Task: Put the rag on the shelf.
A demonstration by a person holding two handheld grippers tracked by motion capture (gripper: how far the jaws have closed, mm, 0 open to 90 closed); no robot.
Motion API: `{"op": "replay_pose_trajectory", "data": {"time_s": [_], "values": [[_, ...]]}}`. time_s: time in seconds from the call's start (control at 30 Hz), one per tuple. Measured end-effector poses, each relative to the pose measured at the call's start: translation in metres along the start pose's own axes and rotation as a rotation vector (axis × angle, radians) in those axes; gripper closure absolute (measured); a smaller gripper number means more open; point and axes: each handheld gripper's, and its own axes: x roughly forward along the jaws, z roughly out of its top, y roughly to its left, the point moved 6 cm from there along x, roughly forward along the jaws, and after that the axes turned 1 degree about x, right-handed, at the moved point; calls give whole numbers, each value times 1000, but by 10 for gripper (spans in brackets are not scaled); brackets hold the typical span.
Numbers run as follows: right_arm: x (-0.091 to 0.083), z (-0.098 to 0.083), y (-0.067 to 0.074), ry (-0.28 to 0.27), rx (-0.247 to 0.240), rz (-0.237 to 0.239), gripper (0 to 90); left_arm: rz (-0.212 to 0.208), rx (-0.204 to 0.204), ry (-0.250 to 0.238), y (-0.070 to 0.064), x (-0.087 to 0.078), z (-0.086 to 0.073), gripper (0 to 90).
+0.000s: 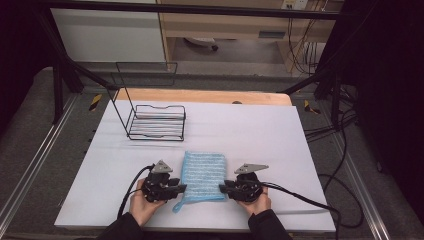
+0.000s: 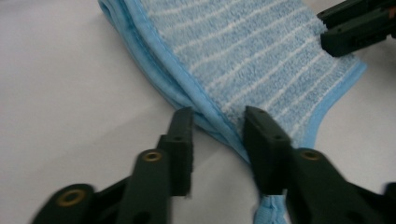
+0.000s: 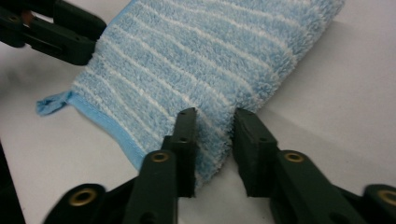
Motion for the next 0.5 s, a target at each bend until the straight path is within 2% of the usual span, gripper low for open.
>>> {"op": "replay_pose_trajectory", "data": {"time_s": [0.1, 0.23, 0.33, 0.4, 0.5], "values": [[0, 1, -2, 0, 19, 6, 840, -9, -16, 18, -3, 3, -3, 753], [-1, 3, -4, 15, 22, 12, 872, -24, -31, 15, -6, 4, -3, 840], [-5, 7, -7, 9, 7, -9, 875, -33, -23, 11, -10, 5, -3, 867], [-8, 9, -10, 5, -7, -29, 872, -20, -6, 13, -12, 6, -3, 867], [-7, 6, -10, 21, -14, -21, 839, 4, 15, 4, -11, 4, -3, 834]]}}
